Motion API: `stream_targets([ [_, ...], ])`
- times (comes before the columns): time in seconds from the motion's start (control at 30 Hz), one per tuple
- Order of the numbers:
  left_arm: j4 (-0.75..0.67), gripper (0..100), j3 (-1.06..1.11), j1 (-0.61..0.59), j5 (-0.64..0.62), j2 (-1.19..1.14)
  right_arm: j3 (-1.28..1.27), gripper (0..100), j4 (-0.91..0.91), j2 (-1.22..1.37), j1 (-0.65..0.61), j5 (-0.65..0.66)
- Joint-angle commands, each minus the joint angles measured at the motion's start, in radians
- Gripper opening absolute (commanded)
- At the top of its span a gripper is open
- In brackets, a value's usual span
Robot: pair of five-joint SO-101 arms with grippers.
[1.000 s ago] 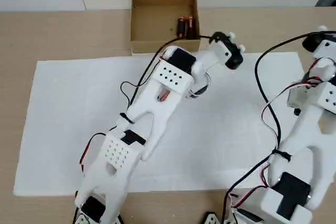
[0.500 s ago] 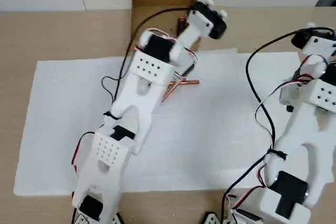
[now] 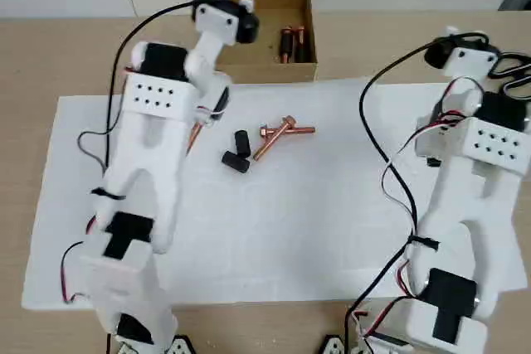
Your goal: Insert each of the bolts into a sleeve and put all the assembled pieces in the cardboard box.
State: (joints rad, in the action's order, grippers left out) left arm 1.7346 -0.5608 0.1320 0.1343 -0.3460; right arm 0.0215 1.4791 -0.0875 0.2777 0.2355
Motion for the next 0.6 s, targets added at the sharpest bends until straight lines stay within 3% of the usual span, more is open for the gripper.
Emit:
stream_targets([
  [0.0, -0.006, 0, 0.127, -0.054, -0.006, 0.106, -0.011, 0.3, -0.005, -0.044, -0.065, -0.017],
  [0.3, -0.265, 0, 0.461, -0.141, -0.068, 0.104, -0.063, 0.3, -0.042, -0.044, -0.259, -0.054],
  [0.57, -0.453, 0, 0.65, -0.149, -0.069, 0.104, -0.061, 0.3, -0.042, -0.044, -0.329, -0.068],
])
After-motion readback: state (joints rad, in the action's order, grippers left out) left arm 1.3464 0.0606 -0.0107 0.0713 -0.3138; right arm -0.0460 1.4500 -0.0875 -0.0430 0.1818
